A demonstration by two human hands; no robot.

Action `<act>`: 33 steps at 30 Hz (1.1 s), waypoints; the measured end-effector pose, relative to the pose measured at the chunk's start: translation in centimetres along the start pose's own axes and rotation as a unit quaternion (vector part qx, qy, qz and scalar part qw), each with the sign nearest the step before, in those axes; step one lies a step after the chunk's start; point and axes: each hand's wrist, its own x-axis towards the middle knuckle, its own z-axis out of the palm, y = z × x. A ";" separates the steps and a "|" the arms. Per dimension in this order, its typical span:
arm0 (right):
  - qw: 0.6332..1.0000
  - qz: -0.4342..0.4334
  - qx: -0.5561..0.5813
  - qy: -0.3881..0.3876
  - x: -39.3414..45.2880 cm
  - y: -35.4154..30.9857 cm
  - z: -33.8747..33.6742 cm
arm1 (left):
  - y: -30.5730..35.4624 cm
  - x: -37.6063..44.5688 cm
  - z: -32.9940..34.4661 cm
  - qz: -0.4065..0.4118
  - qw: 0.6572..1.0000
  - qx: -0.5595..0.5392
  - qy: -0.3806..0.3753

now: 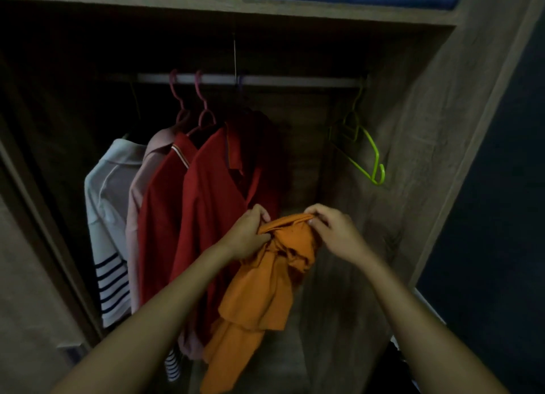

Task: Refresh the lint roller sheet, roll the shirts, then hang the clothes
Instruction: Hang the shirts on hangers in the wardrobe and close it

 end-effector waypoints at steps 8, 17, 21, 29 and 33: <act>0.985 0.083 0.141 -0.050 0.6 -0.9 1.3 | -0.1 0.5 -4.0 -0.005 0.998 0.022 0.056; 0.995 0.036 -0.060 -0.077 -1.5 -3.6 1.7 | 3.3 0.5 -4.5 -0.015 0.999 -0.010 0.048; 0.987 -0.009 -0.158 -0.007 -1.6 -2.4 0.3 | 3.8 0.2 -5.7 -0.005 0.999 0.026 0.027; 0.986 -0.054 0.006 0.157 -3.1 -5.2 1.4 | 6.4 0.1 -5.3 0.003 1.000 0.017 0.009; 0.997 0.019 -0.052 0.048 -4.1 -5.9 3.8 | 6.5 0.0 -5.4 -0.011 1.000 0.020 0.021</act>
